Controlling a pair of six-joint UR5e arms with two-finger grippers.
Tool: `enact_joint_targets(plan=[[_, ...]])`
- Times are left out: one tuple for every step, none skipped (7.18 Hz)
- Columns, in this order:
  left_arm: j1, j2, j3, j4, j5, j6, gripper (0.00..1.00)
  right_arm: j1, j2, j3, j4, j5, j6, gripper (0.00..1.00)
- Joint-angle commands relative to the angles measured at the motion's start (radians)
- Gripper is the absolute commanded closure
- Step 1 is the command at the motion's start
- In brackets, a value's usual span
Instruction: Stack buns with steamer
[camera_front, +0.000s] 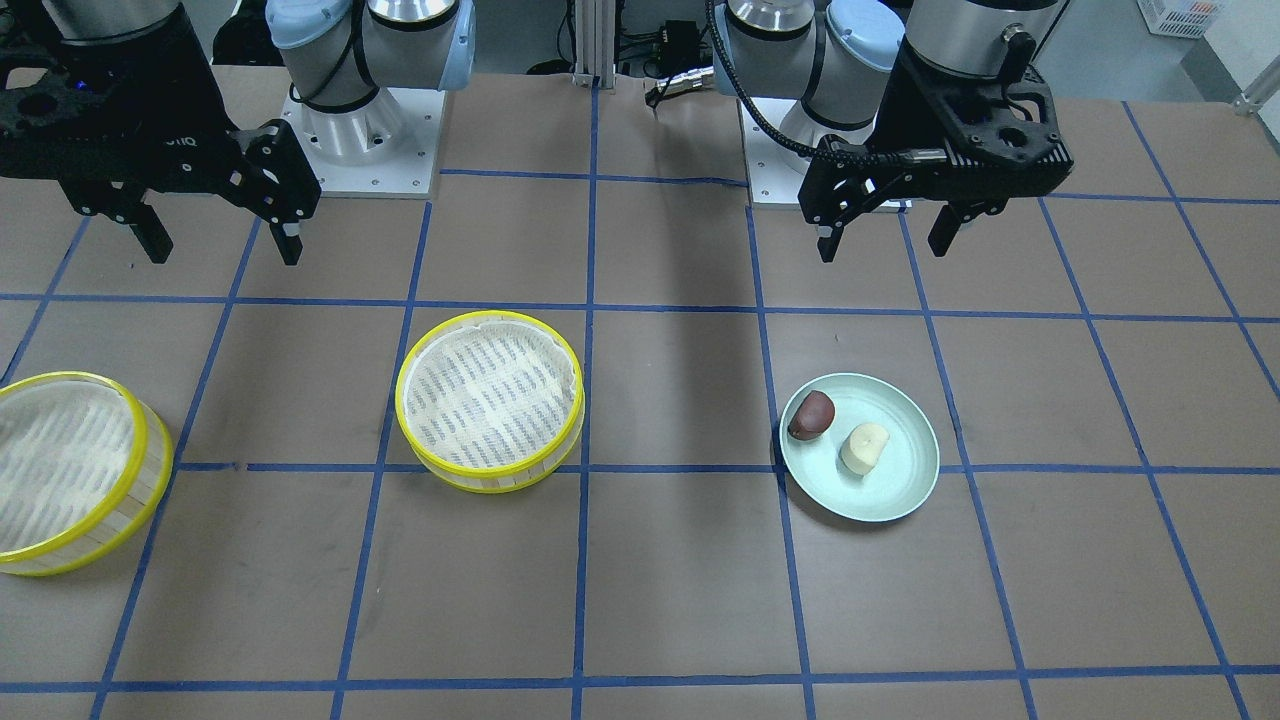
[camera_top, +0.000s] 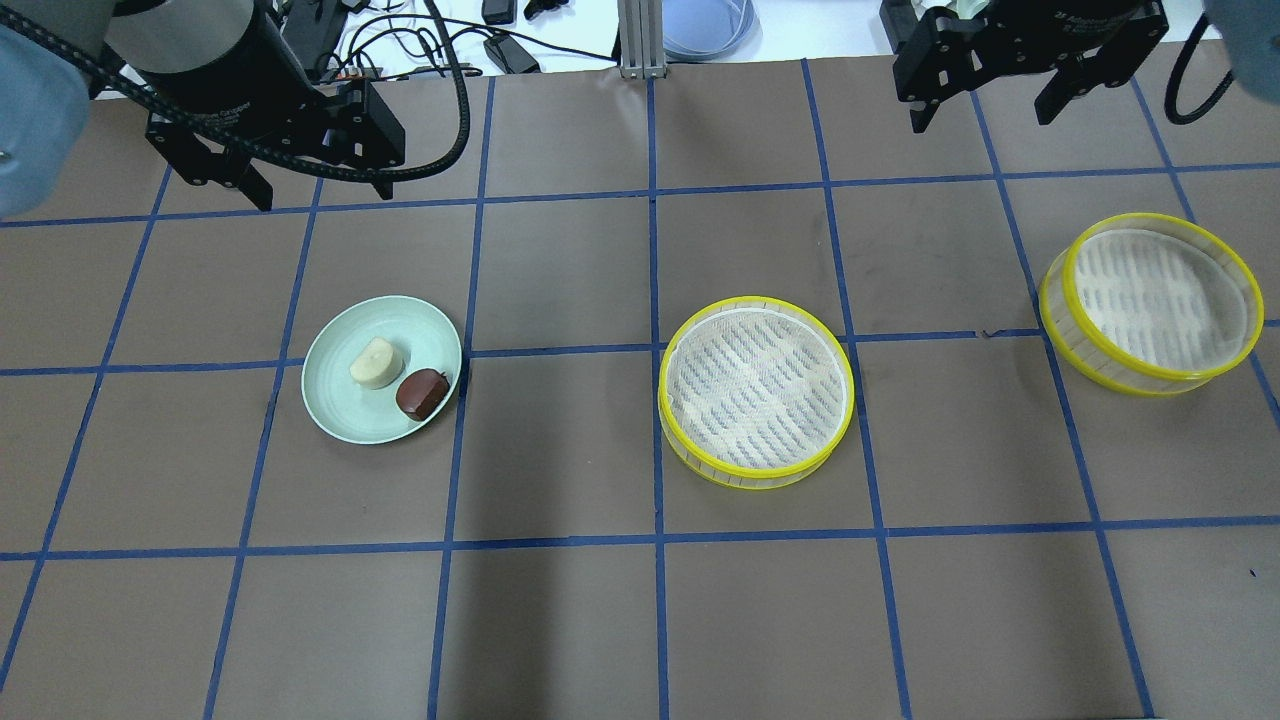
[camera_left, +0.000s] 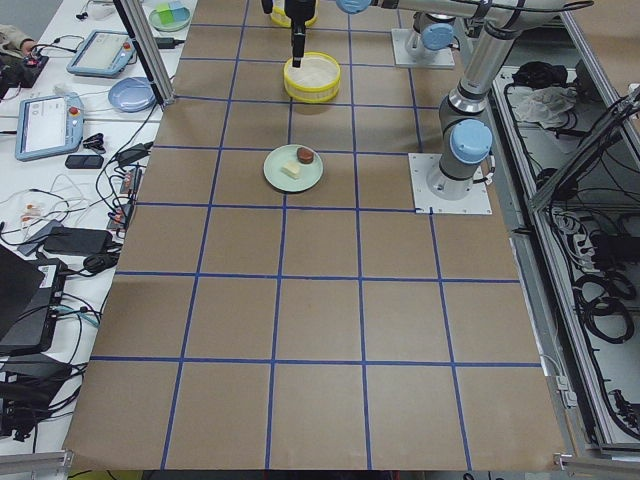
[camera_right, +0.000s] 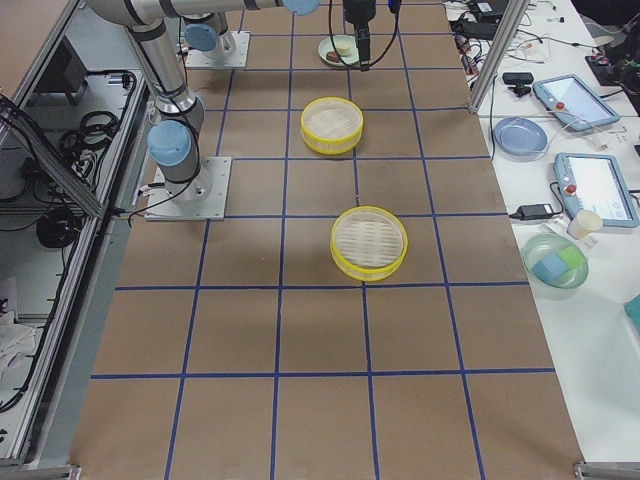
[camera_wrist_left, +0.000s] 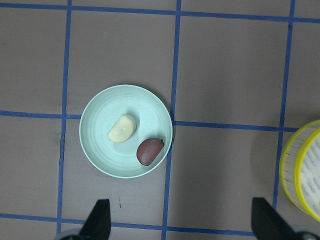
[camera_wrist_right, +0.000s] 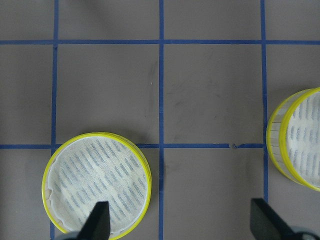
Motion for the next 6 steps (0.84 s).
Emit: enact_joint_targets(plan=[[0.002, -0.008, -0.002, 0.003, -0.02, 0.015, 0.0, -0.001, 0.0, 0.0, 0.0, 0.0, 0.0, 0.0], [0.015, -0.026, -0.002, 0.011, -0.017, 0.035, 0.0, -0.001, 0.001, 0.0, 0.0, 0.0, -0.002, 0.0], [0.028, -0.054, -0.032, 0.027, -0.014, 0.057, 0.0, -0.004, 0.001, 0.0, 0.003, -0.002, -0.003, 0.0], [0.087, -0.065, -0.093, 0.11, -0.011, 0.092, 0.0, -0.009, 0.004, 0.0, 0.005, -0.014, -0.003, 0.0], [0.161, -0.068, -0.161, 0.127, -0.02, 0.107, 0.0, -0.039, 0.004, -0.002, 0.005, -0.014, -0.014, 0.0], [0.186, -0.089, -0.219, 0.177, -0.019, 0.112, 0.0, -0.123, 0.004, 0.0, 0.014, -0.012, -0.026, 0.0]])
